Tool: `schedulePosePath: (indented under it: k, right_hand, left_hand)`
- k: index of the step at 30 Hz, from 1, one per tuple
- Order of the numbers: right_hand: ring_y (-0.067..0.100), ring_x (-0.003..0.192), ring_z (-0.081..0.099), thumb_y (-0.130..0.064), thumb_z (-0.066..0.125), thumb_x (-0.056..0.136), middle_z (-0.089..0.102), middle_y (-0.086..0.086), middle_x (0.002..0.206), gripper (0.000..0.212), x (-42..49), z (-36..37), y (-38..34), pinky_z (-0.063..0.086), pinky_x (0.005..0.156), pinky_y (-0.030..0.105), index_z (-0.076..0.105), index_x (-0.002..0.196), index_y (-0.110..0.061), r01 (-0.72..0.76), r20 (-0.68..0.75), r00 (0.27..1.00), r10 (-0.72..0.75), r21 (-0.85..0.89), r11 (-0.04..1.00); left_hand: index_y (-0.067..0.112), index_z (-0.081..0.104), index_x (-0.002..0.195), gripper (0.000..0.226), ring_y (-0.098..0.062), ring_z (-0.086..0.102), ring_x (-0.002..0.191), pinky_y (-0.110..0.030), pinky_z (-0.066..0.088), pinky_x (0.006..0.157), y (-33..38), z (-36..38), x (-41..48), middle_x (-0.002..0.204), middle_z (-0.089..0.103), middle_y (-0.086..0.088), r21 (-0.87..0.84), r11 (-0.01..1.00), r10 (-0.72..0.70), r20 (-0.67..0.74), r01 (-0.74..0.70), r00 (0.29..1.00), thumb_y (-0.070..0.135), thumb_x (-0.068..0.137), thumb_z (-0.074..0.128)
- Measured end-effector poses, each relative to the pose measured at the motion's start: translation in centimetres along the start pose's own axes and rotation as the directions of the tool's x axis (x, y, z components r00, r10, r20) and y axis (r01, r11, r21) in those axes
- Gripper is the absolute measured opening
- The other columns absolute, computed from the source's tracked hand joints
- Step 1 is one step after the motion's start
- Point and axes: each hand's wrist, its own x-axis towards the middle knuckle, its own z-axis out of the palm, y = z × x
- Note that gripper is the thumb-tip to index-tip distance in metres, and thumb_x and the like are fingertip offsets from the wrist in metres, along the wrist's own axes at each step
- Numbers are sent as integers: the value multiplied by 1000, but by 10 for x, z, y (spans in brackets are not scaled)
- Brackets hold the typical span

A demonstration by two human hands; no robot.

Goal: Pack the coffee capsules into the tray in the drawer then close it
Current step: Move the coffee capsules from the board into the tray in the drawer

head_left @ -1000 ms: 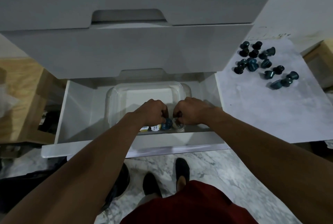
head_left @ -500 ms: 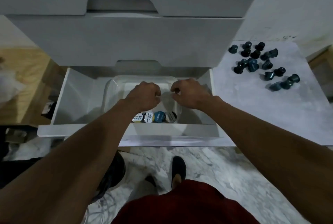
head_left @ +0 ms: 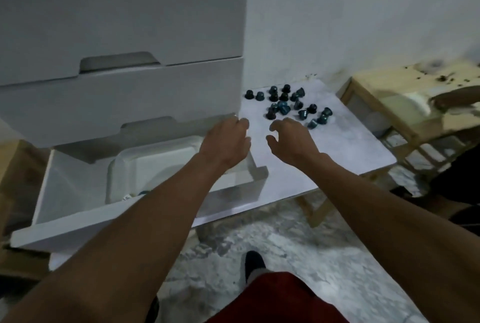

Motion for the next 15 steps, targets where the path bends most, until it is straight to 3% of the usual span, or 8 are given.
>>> schedulePosePath:
  k: [7, 15]
  right_hand:
    - [33, 103, 57, -23, 55, 90, 64, 14, 111, 29, -11, -20, 82, 44, 83, 35, 61, 113, -7, -127, 10, 992, 128, -31, 991]
    - [34, 100, 57, -14, 53, 87, 62, 14, 109, 26, 44, -31, 191, 38, 75, 31, 62, 110, -6, -155, 19, 988, 155, -4, 988]
  left_hand:
    - [8, 55, 116, 28, -31, 57, 100, -41, 48, 80, 60, 23, 36, 111, 57, -10, 20, 995, 95, 83, -96, 992, 22, 93, 48]
    - [9, 55, 115, 25, -31, 55, 101, -42, 48, 81, 115, 83, 133, 116, 56, -9, 21, 999, 20, 162, -24, 987, 19, 93, 48]
